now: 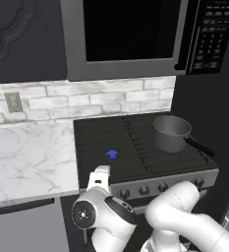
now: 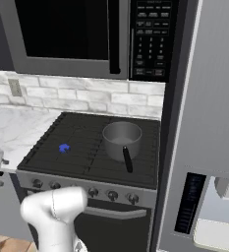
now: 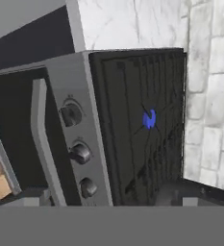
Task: Turn off the front left burner of the stove.
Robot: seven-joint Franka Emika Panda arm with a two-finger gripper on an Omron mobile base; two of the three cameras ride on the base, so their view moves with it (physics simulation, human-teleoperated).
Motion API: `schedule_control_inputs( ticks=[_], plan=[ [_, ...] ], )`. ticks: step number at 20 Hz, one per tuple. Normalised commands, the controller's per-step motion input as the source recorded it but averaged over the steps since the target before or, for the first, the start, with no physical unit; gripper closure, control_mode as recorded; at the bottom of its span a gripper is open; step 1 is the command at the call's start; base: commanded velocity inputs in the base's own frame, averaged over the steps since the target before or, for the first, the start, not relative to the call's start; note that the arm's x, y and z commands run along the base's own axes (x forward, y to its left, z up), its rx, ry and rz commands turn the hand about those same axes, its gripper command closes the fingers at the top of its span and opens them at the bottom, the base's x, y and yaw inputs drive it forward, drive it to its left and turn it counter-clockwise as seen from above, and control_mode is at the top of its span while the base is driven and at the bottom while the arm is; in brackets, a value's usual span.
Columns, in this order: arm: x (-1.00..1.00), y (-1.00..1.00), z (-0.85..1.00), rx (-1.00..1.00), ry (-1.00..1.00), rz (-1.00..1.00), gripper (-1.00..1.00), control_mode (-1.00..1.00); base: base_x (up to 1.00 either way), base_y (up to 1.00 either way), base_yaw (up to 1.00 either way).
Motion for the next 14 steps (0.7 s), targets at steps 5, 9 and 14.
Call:
schedule_control_inputs(
  ticks=[5, 9, 14],
  plan=[
    [0.05, 0.0, -0.53, -0.26, 0.0, 0.32, -1.0, -1.0, 0.0, 0.0, 0.0],
    [0.16, 0.12, -0.44, -0.28, -0.01, 0.17, -1.0, -1.0, 0.0, 0.0, 0.0],
    [0.16, 0.17, -0.38, -0.29, -0.03, 0.02, -1.0, -1.0, 0.0, 0.0, 0.0]
  ],
)
